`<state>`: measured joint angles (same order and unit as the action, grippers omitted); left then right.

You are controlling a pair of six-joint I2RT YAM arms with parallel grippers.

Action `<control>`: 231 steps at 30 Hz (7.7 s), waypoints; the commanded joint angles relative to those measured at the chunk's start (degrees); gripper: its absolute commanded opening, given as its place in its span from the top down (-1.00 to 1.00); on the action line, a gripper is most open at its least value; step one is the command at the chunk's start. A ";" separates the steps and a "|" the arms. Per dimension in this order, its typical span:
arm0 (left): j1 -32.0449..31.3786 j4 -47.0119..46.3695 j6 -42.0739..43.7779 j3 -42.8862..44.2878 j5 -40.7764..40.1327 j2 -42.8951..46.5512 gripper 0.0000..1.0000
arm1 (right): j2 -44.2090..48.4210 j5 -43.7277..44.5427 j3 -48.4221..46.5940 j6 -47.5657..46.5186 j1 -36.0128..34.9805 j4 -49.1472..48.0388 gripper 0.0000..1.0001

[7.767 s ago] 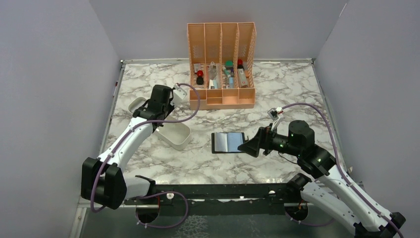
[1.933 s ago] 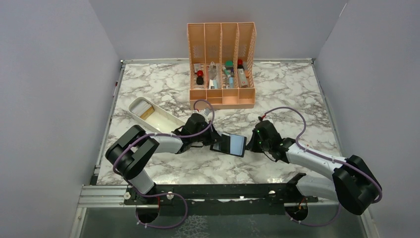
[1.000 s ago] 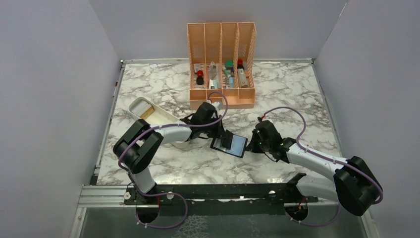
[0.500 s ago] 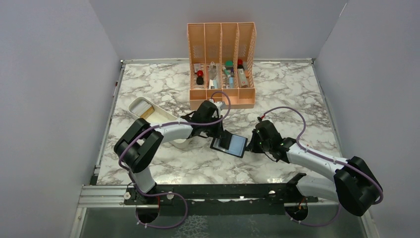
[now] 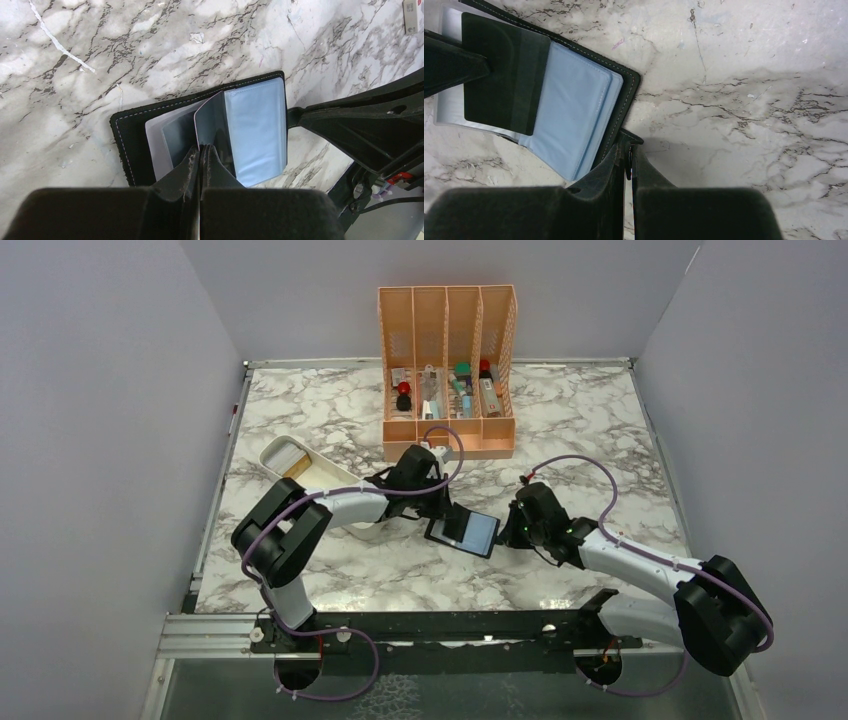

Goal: Put the credit cards into the card holder
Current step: Insert the credit card into the card holder, then turn over the card slot in the card holder.

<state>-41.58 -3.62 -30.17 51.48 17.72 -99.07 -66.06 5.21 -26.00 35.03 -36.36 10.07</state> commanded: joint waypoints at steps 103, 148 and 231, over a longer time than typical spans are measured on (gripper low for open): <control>-8.26 -9.19 -13.03 -4.67 -1.48 0.14 0.16 | -1.84 2.72 -6.47 -0.48 -0.07 2.41 0.98; -11.41 -16.97 -18.00 -3.42 2.53 -3.41 0.09 | -1.58 4.51 -7.22 -1.17 -0.12 2.62 0.98; -11.35 -1.55 -9.55 -4.11 -11.21 -0.94 0.76 | -0.38 -19.77 -2.29 0.75 -0.06 -9.61 0.03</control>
<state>-52.64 -7.16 -40.27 47.13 7.51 -98.50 -67.37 -10.98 -28.91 35.18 -36.36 3.42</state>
